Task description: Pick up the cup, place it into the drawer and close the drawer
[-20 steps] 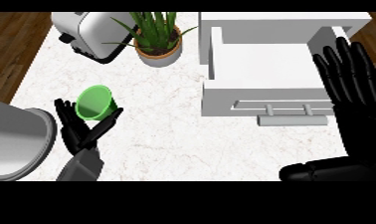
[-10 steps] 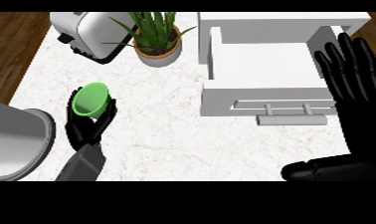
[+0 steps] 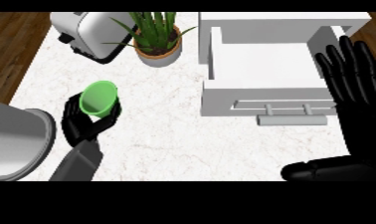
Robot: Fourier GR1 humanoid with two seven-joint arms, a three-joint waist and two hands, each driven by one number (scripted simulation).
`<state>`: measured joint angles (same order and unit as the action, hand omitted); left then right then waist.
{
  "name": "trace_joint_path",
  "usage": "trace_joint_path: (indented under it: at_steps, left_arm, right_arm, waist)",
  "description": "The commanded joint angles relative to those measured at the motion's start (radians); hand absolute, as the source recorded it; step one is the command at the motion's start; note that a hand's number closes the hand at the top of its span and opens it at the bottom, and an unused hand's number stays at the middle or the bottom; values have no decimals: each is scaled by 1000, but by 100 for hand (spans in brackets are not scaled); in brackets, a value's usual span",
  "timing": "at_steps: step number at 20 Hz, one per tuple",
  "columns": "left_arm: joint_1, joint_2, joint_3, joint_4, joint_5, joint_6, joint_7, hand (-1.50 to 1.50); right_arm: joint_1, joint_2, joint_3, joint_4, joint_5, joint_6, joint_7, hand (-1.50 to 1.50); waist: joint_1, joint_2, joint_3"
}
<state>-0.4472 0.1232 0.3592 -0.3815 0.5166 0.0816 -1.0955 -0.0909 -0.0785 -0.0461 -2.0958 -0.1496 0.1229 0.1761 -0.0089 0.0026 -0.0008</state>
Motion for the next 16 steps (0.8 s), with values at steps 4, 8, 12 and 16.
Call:
trace_joint_path:
  at_steps: [4, 8, 12, 16]
  left_arm:
    - [36, -15, -111, -45, -105, -92, -74, 150]
    - [39, 28, -216, -84, -174, -261, 15, 150]
    - [78, -7, -260, -212, -178, -302, 21, 150]
    - [89, -13, -331, -374, -208, -274, 111, 150]
  right_arm:
    - [31, -7, -11, -49, -6, 2, 9, -150]
    - [19, -24, -19, -44, -25, 13, 36, -150]
    - [43, 15, 20, -29, 36, -8, -12, -150]
    - [42, -32, -38, -25, -35, 29, 22, -150]
  waist:
    - [2, -4, 1]
    - [2, -4, 0]
    - [15, -7, 2]
    - [17, -9, 3]
